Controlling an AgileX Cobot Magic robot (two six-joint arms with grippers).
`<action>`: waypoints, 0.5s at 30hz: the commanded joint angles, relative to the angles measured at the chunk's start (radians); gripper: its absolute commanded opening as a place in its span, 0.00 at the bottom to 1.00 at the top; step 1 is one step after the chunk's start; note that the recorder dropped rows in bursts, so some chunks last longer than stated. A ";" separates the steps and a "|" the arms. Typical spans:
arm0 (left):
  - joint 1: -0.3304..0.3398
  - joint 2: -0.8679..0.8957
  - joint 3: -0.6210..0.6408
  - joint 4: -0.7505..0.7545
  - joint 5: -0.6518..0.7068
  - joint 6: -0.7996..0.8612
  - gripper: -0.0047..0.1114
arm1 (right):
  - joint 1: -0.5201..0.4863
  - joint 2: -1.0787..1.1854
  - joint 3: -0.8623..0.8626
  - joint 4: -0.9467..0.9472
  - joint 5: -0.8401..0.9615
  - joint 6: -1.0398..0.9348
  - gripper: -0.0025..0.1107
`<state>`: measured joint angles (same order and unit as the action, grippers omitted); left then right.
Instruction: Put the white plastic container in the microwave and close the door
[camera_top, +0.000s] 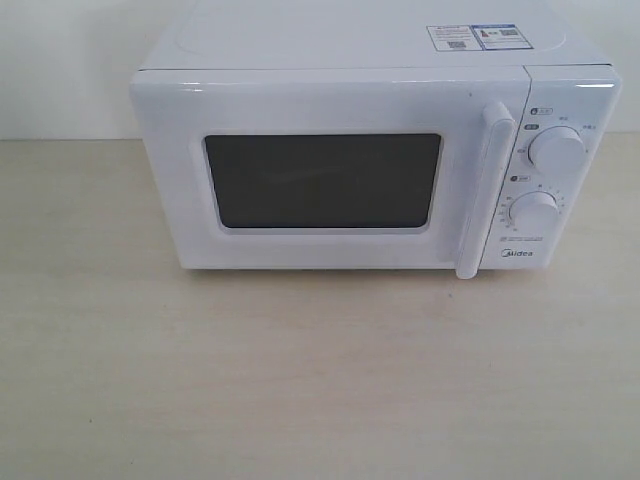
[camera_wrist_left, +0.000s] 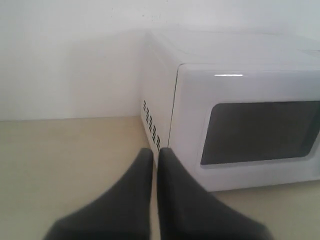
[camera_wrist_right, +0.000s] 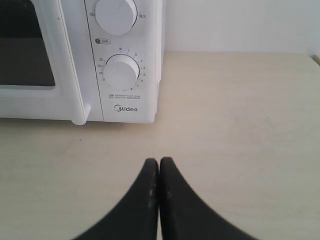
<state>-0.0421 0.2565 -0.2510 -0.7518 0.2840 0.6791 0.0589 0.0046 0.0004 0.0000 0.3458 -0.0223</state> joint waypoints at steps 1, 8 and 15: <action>0.002 -0.006 0.043 -0.075 -0.025 -0.014 0.08 | -0.008 -0.005 0.000 -0.007 -0.001 -0.002 0.02; 0.002 -0.050 0.108 -0.180 -0.082 -0.014 0.08 | -0.008 -0.005 0.000 -0.007 -0.001 -0.002 0.02; 0.002 -0.197 0.167 -0.175 -0.112 -0.014 0.08 | -0.008 -0.005 0.000 -0.007 -0.001 -0.002 0.02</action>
<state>-0.0421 0.1086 -0.1042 -0.9190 0.1911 0.6726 0.0589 0.0046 0.0004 0.0000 0.3458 -0.0223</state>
